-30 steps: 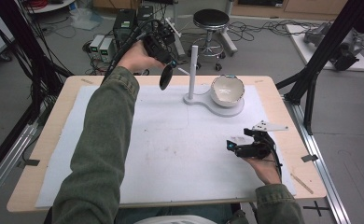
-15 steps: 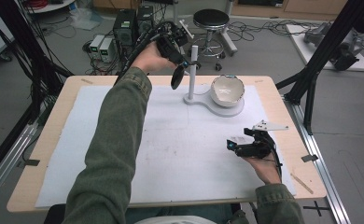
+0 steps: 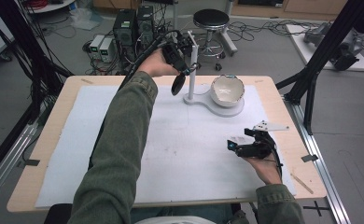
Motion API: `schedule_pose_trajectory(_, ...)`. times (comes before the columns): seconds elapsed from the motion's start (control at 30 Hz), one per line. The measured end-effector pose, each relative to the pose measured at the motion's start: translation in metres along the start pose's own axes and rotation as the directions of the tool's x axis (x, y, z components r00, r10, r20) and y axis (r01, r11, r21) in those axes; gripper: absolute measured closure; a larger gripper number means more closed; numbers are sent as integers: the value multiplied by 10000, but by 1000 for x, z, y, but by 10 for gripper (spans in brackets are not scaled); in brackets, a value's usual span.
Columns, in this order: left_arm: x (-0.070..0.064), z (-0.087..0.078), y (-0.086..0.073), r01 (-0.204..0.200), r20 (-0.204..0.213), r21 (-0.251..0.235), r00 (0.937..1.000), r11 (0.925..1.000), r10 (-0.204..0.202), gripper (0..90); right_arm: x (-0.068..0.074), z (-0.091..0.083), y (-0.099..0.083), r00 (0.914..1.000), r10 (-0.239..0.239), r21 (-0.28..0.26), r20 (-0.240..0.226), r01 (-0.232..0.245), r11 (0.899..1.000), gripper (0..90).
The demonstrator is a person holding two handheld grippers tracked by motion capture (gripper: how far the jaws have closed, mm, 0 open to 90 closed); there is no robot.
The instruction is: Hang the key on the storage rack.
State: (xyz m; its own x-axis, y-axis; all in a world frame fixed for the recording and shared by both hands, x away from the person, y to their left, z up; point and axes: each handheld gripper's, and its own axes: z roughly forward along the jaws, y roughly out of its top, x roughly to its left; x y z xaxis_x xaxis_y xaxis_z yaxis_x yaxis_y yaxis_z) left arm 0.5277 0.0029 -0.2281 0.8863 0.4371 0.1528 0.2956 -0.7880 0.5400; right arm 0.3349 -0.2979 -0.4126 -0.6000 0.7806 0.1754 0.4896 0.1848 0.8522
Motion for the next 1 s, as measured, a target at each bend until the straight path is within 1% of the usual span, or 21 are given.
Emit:
schedule_pose_trajectory(0.03, 0, 2, 0, -60, -78, 49, 10000, 10000, 60, 857, 0, 0, 0, 10000, 6, 8, 0, -6, 10000, 6)
schedule_pose_trajectory(0.07, -1, 3, 0, -37, -122, 49, 9999, 10000, 37, 857, 0, 0, 0, 10000, 23, 9, 10, -23, 10000, 6)
schedule_pose_trajectory(0.17, -3, 5, 1, -264, -116, 38, 9996, 9996, 265, 851, -1, -1, 0, 10000, -40, -6, 9, 40, 10000, 6)
schedule_pose_trajectory(0.23, -3, 6, 1, -213, -20, -38, 9998, 9998, 213, 842, 0, -1, 0, 10000, 4, 1, -3, -4, 10000, 6)
schedule_pose_trajectory(0.27, -3, 6, 1, -141, 41, -15, 9999, 9999, 141, 820, 0, -1, 0, 10000, -5, 0, 16, 5, 10000, 6)
schedule_pose_trajectory(0.3, -2, 6, 0, 87, 137, -87, 9999, 9999, -86, 742, 0, -1, 0, 10000, -18, -2, 10, 18, 10000, 6)
schedule_pose_trajectory(0.33, -1, 6, 0, 341, 226, -146, 9992, 9993, -338, 626, 0, -1, 0, 10000, -36, -5, 2, 36, 10000, 6)
schedule_pose_trajectory(0.37, 0, 6, -1, 435, 274, -73, 9987, 9990, -433, 501, 0, -1, 0, 10000, -42, -18, 19, 42, 10000, 6)
schedule_pose_trajectory(0.4, 0, 6, -2, 428, 247, -37, 9988, 9991, -427, 410, 0, -2, 0, 10000, -42, -33, 32, 42, 10000, 6)
schedule_pose_trajectory(0.47, 1, 5, -6, 409, 314, 33, 9987, 9992, -410, 306, 0, -3, 0, 10000, -43, -88, 71, 43, 10000, 6)
schedule_pose_trajectory(0.5, 1, 5, -9, 465, 329, -113, 9984, 9989, -461, 256, 0, -3, 0, 9999, -101, -142, 65, 101, 9998, 6)
schedule_pose_trajectory(0.57, 4, 4, -16, 771, 372, -305, 9964, 9966, -759, 169, 0, -4, 0, 10000, -25, -132, 82, 26, 9999, 6)
schedule_pose_trajectory(0.63, 8, 1, -21, 844, 233, -90, 9962, 9964, -842, 105, 0, -4, 0, 9999, -58, -103, 98, 59, 9999, 6)
schedule_pose_trajectory(0.67, 10, -1, -24, 936, 227, -103, 9954, 9956, -933, 82, 0, -4, 0, 9999, -63, -90, 95, 64, 9999, 6)
schedule_pose_trajectory(0.73, 14, -8, -30, 1209, 485, -255, 9916, 9923, -1196, 44, 0, -4, -1, 9999, -60, -62, 106, 60, 10000, 6)
schedule_pose_trajectory(0.77, 15, -12, -34, 1288, 402, -370, 9910, 9910, -1273, 37, 0, -3, -1, 9999, -120, -91, 90, 121, 9999, 6)
schedule_pose_trajectory(0.83, 17, -19, -39, 1344, 263, -434, 9907, 9900, -1334, 17, 0, -3, -1, 9998, -149, -71, 107, 149, 9999, 6)
schedule_pose_trajectory(0.93, 18, -29, -49, 1522, 71, -637, 9883, 9863, -1521, 17, 0, -3, -1, 9999, -106, -45, 117, 106, 9999, 6)
schedule_pose_trajectory(1.0, 18, -33, -57, 1544, -81, -710, 9878, 9855, -1554, 17, 1, -2, -1, 9999, -73, -46, 142, 73, 10000, 6)
